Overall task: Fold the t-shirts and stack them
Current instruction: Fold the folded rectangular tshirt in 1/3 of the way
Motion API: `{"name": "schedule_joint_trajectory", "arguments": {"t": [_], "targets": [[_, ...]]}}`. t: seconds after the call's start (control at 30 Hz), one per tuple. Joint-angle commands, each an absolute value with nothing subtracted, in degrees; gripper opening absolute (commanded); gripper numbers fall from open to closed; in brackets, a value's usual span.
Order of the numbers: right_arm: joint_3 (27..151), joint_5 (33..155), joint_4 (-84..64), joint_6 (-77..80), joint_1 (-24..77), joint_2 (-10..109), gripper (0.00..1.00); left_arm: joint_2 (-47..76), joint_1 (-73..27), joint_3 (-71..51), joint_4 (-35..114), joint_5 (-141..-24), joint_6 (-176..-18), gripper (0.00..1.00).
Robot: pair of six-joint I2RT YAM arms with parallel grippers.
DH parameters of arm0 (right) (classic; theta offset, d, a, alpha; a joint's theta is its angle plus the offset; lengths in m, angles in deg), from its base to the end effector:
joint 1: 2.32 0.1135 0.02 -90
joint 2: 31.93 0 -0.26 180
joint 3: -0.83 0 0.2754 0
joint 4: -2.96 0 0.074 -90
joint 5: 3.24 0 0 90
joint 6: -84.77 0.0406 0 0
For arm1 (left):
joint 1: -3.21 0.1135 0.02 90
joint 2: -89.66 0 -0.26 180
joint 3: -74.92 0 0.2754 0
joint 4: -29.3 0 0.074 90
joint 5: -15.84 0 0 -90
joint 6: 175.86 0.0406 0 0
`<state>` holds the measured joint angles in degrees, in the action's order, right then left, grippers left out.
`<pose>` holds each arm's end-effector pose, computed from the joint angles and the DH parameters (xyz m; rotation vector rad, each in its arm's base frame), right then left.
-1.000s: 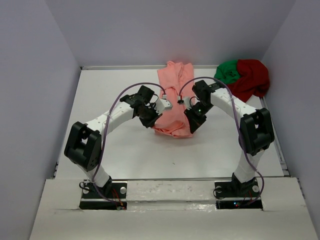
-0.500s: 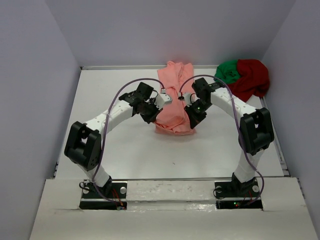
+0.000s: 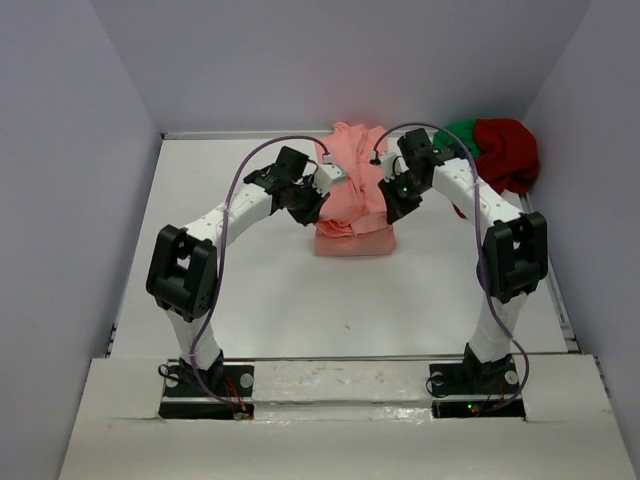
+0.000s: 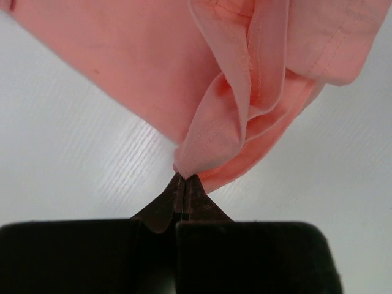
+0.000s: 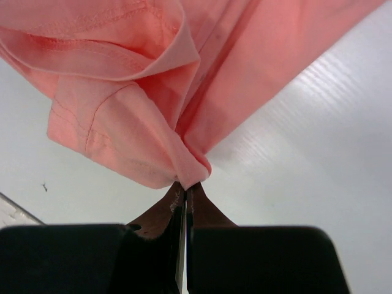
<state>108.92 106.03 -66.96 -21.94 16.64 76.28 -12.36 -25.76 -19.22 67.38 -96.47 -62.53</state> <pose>0.3881 0.1475 0.2543 -0.9246 2.6045 0.4784 0.3639 -0.2191 0.2498 1.2020 2.0237 -0.5088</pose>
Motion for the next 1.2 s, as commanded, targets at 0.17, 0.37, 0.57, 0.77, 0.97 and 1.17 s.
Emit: {"name": "schedule_joint_trajectory", "arguments": {"t": [0.17, 0.37, 0.57, 0.77, 0.97, 1.17], "targets": [[116.77, 104.07, -65.43, -21.84, 14.29, 80.75, 0.0, -14.93, -22.37, -24.5, 66.41, -96.31, -63.71, 0.0], [118.88, 104.51, -65.34, -21.93, 13.77, 84.17, 0.0, -16.77, -21.58, -24.94, 66.05, -96.49, -62.58, 0.0], [122.48, 105.04, -65.34, -22.28, 13.77, 88.04, 0.0, -18.8, -21.58, -26.43, 66.23, -96.66, -61.43, 0.0], [127.32, 105.13, -64.91, -21.84, 13.15, 92.79, 0.0, -22.57, -21.49, -29.51, 66.93, -95.79, -60.37, 0.0], [131.71, 105.13, -64.64, -21.4, 12.01, 97.09, 0.0, -26.53, -20.88, -35.56, 66.32, -94.64, -62.22, 0.0], [133.82, 104.6, -64.64, -21.49, 10.95, 98.85, 0.0, -29.08, -20.7, -40.58, 67.11, -93.42, -62.22, 0.0]]}}
